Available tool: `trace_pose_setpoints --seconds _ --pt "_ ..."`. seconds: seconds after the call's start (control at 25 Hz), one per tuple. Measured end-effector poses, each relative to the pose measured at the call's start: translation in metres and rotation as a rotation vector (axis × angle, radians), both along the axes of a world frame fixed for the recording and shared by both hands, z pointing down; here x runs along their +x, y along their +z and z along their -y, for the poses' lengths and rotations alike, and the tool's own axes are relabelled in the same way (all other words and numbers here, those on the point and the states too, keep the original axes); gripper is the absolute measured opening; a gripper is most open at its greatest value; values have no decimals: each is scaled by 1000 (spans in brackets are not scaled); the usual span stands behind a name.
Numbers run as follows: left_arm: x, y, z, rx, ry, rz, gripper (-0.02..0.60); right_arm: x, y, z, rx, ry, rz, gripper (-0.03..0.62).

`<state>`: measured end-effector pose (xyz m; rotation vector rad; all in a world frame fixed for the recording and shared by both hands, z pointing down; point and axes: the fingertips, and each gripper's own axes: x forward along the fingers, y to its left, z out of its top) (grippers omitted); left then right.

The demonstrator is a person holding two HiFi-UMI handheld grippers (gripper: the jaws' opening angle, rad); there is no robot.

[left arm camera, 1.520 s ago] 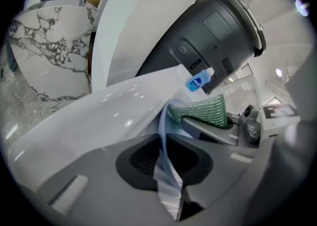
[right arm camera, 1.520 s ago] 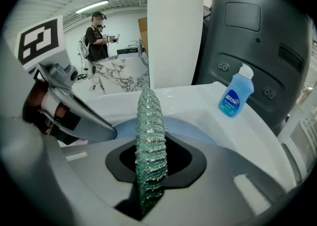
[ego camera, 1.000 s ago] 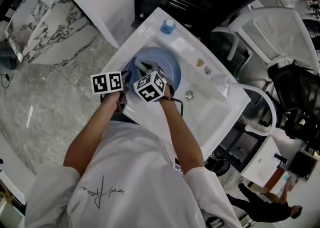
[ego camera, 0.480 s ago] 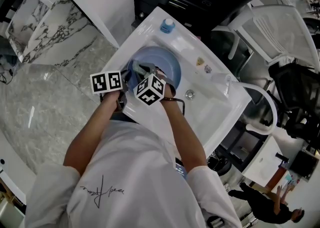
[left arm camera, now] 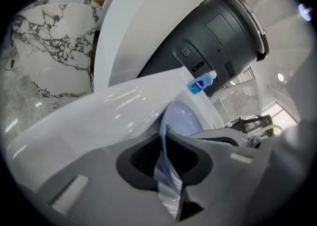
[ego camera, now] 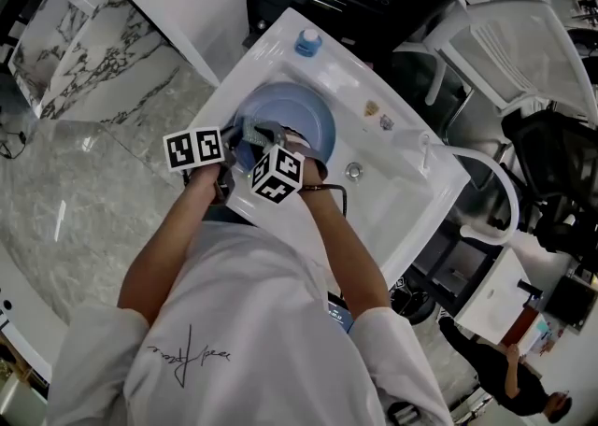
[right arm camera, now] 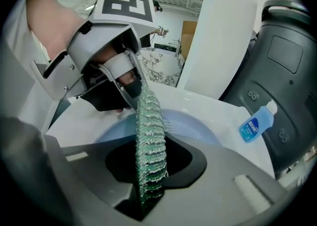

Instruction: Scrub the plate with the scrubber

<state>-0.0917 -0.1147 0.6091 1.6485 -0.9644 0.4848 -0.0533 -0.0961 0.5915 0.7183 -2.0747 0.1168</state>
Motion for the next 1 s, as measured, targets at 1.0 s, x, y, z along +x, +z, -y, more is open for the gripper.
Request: trace_pose_setpoints --seconds 1.0 --pt "-2 1 2 -6 -21 5 91 -10 -3 -38 -30 -122 -5 60"
